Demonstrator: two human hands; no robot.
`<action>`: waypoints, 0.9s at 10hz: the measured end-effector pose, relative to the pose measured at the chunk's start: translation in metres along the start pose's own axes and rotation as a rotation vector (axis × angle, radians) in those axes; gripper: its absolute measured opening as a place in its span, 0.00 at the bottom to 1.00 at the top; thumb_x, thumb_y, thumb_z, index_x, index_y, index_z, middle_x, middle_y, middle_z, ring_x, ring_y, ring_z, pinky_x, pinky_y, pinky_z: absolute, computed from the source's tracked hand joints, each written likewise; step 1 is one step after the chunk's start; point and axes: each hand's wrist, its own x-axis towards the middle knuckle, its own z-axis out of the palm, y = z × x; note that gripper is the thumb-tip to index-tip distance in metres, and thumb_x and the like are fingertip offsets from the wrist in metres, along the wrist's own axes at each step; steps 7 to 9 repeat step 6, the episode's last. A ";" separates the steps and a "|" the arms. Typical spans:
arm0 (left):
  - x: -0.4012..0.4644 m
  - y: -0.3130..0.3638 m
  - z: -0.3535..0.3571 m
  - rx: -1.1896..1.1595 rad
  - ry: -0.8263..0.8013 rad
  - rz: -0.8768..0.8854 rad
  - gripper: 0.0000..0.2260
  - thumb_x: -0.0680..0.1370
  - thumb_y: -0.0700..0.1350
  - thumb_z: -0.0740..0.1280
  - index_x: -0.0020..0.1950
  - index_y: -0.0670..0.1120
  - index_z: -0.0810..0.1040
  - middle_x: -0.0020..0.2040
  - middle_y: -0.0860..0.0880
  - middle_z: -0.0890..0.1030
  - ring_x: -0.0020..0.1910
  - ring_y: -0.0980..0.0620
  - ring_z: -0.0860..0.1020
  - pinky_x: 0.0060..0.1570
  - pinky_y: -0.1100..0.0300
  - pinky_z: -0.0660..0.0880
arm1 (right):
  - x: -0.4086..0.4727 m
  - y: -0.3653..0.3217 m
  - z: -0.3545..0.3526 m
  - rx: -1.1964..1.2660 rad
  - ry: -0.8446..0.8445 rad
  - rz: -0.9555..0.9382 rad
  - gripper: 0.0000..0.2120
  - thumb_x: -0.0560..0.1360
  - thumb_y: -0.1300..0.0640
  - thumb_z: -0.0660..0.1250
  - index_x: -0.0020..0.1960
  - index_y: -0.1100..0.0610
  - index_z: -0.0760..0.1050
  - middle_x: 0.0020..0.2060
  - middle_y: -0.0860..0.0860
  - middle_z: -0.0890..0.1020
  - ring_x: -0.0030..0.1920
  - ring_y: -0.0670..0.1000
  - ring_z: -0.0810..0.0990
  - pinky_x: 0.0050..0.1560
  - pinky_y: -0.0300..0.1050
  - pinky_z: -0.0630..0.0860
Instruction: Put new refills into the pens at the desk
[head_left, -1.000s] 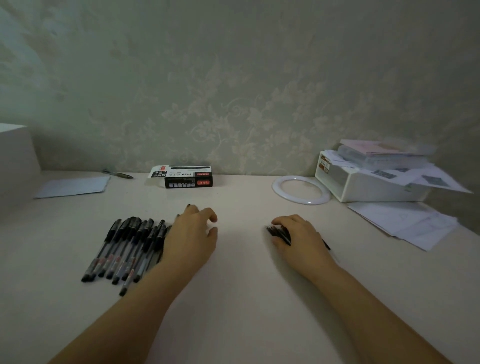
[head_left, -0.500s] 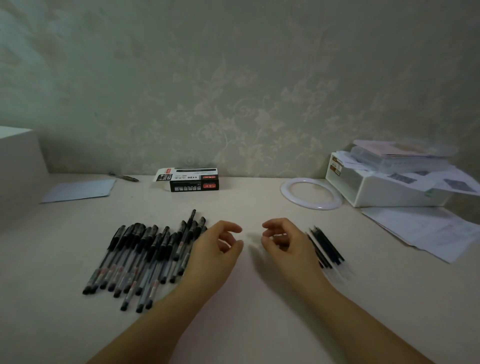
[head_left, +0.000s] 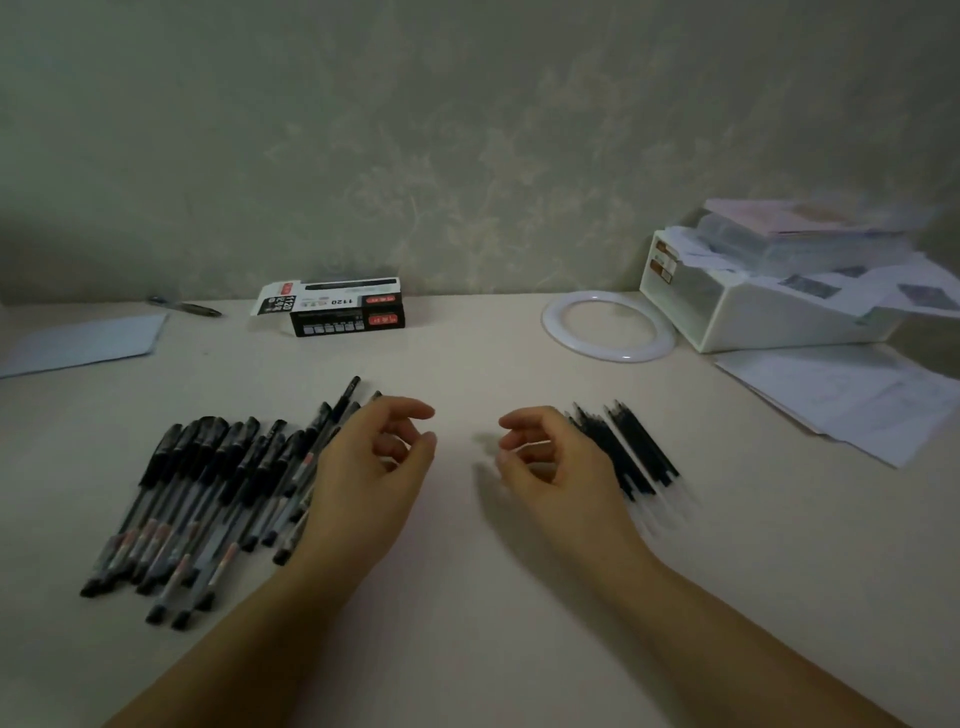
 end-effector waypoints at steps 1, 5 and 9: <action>0.000 -0.001 0.003 0.005 -0.003 -0.007 0.10 0.75 0.40 0.70 0.49 0.57 0.79 0.39 0.54 0.78 0.32 0.59 0.74 0.30 0.69 0.72 | 0.004 0.003 -0.008 0.004 0.045 0.013 0.11 0.75 0.62 0.69 0.50 0.46 0.78 0.41 0.43 0.81 0.41 0.41 0.79 0.41 0.29 0.75; -0.002 0.000 -0.009 -0.139 0.036 -0.110 0.10 0.72 0.42 0.70 0.50 0.54 0.81 0.37 0.49 0.78 0.32 0.53 0.76 0.32 0.66 0.74 | 0.007 0.013 -0.015 0.097 0.117 0.052 0.14 0.73 0.63 0.70 0.50 0.44 0.80 0.43 0.45 0.83 0.40 0.47 0.82 0.41 0.33 0.77; -0.007 0.006 -0.003 -0.132 0.078 -0.177 0.12 0.68 0.45 0.70 0.50 0.55 0.82 0.37 0.48 0.79 0.30 0.55 0.77 0.32 0.70 0.74 | 0.004 0.011 -0.012 0.016 0.150 0.048 0.17 0.72 0.65 0.71 0.52 0.43 0.80 0.43 0.47 0.84 0.41 0.48 0.82 0.43 0.33 0.77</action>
